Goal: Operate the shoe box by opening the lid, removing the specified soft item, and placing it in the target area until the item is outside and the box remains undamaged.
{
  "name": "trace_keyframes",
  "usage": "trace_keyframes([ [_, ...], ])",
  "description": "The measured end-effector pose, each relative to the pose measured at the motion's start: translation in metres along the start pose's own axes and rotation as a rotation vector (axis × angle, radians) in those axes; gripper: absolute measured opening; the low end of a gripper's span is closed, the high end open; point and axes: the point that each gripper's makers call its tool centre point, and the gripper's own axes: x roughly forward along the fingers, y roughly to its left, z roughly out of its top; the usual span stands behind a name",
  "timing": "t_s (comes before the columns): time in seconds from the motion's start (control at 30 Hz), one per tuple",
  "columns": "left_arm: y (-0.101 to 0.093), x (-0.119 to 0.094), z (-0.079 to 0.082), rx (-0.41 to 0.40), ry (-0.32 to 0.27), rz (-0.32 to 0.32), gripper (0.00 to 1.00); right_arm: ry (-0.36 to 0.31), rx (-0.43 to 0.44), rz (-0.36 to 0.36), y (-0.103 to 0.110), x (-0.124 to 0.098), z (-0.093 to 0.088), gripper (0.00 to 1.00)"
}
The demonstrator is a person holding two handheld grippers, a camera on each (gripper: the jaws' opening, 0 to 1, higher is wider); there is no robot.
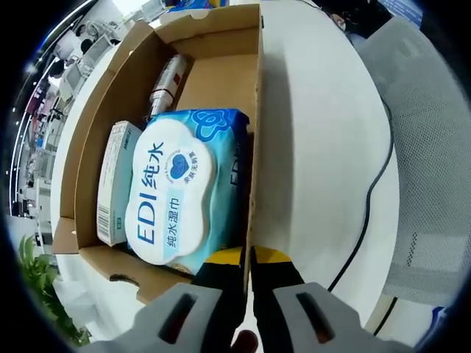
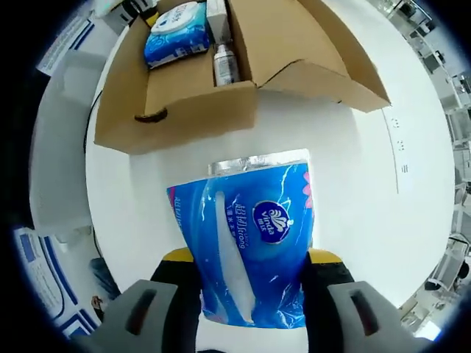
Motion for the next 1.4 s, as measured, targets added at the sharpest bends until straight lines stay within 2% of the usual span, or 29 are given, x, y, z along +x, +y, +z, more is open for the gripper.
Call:
trace_keyframes([
  [0.2,0.001,0.0,0.0,-0.003,0.0,0.004,0.01,0.001,-0.03,-0.003,-0.013,0.006,0.003,0.53],
  [0.57,0.0,0.001,0.0,-0.012,0.005,0.0,0.01,0.008,-0.042,0.008,-0.021,0.017,0.0,0.54],
  [0.97,-0.004,0.002,-0.002,-0.019,0.009,0.001,0.01,0.011,-0.057,0.027,-0.014,0.026,0.001,0.55],
  [1.4,-0.007,0.001,-0.003,-0.027,0.019,0.001,0.01,-0.007,-0.034,0.02,-0.01,0.024,0.003,0.59],
])
